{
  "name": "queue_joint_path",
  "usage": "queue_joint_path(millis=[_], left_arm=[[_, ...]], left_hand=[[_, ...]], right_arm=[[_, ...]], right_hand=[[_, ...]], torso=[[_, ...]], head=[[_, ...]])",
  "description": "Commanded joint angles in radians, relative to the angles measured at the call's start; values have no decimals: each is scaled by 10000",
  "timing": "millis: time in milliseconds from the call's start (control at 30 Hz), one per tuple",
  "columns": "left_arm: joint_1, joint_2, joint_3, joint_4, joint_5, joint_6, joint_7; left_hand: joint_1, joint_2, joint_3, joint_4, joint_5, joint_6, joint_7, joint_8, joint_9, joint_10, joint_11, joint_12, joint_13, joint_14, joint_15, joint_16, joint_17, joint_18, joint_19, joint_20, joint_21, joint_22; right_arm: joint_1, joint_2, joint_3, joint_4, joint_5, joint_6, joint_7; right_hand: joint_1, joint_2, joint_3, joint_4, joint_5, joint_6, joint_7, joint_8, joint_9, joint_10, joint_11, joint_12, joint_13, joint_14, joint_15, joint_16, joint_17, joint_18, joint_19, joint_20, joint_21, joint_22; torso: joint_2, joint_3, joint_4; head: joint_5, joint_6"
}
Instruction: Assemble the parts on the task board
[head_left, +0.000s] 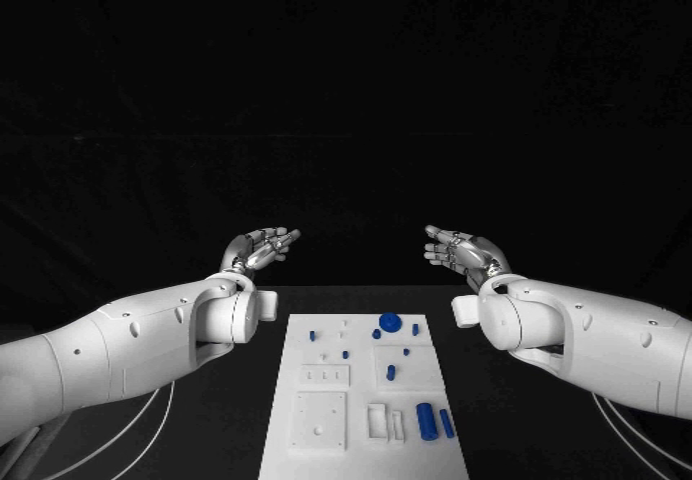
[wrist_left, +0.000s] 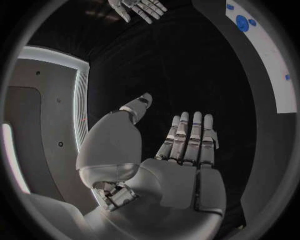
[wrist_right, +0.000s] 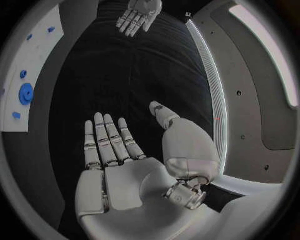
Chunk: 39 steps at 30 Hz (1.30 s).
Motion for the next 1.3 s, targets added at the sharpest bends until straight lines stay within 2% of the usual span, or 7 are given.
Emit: queue_joint_path(millis=[33, 300, 333, 467, 833, 967, 1300], left_arm=[[214, 163, -118, -415, 232, 1207, -726], [369, 260, -225, -701, 265, 1400, -857], [376, 218, -219, -639, 265, 1559, -884], [376, 220, -220, -605, 265, 1646, -851], [387, -211, -218, -53, 301, 2113, -355], [417, -399, -214, 328, 280, 2390, -236], [503, -1062, -196, 1577, 139, 2862, -115]], left_hand=[[405, -48, 185, 13, 79, 246, 40, 136, 156, 288, 23, 60, 33, 249, 65, 136, 135, -78, 186, 17, 133, 438], [415, -22, 160, 19, 78, 254, 57, 147, 166, 300, 35, 59, 33, 261, 87, 148, 148, -78, 187, 12, 154, 438], [419, -13, 153, 20, 78, 257, 63, 151, 169, 306, 38, 61, 34, 267, 90, 154, 152, -78, 191, 9, 161, 438], [450, 28, 96, 15, 77, 275, 136, 171, 187, 325, 135, 54, 31, 322, 125, 194, 183, -78, 213, -16, 211, 435], [727, 688, -330, -424, 160, 1037, 625, 473, 283, 1298, 463, 345, 132, 1682, 190, 820, 443, 164, 1242, -346, 786, 380], [969, 909, -374, -849, 298, 1575, 751, 631, 293, 2114, 490, 641, 236, 2442, 54, 1156, 554, 390, 1896, -482, 1070, 401], [1038, 1219, -183, -2130, 459, 2364, 756, 599, 36, 3081, 431, 606, 117, 3463, -232, 1414, 810, 516, 2767, -757, 1468, 360]], right_arm=[[245, 108, -131, -391, -386, 2069, -1285], [564, 215, -320, -838, -472, 2750, -1755], [565, 334, -319, -1307, -2934, 2297, -1679], [565, 394, -319, -1459, -3990, 2188, -1703], [563, 651, -313, -1852, -7715, 2149, -2013], [563, 817, -294, -2003, -9713, 2100, -1960], [564, 1168, -263, -2142, -13601, 2281, -2183]], right_hand=[[607, 10, 208, -329, 78, 287, 605, 188, 133, 485, 99, 109, 40, 406, 74, 230, 157, 312, 406, 41, 128, 466], [1213, -26, 755, -1012, 246, 877, 744, 453, 174, 1101, 127, 178, 58, 927, 112, 445, 228, 514, 988, 33, 126, 451], [1295, -36, 881, -1114, 273, 967, 739, 480, 170, 1196, 103, 183, 56, 1014, 99, 475, 233, 548, 1082, 38, 120, 437], [1472, -96, 1323, -1332, 299, 1376, 678, 614, 171, 1622, -40, 256, 68, 1391, -15, 617, 264, 687, 1466, 48, 141, 404], [1510, -63, 2278, -1876, 195, 2738, 400, 918, 114, 3177, -578, 533, 143, 3604, -896, 1595, 730, 1572, 4022, -8, 794, 320], [1820, -160, 2474, -2200, 65, 3255, 211, 1062, 177, 3794, -904, 663, 293, 5762, -1874, 2863, 1701, 1612, 6534, -844, 1965, 520], [2300, -509, 2019, -2359, 699, 3454, 150, 786, 75, 4037, -1241, 317, 374, 7450, -2271, 6975, 4578, 1612, 9742, -2489, 4587, 1425]], torso=[[1, 0, -4], [1, 0, -4], [60, -9, -7], [59, -8, -2], [175, -20, 21], [260, -27, 53], [638, -37, 209]], head=[[1, 1], [1, 1], [-2, -30], [7, -42], [10, 27], [-15, 16], [-159, 147]])
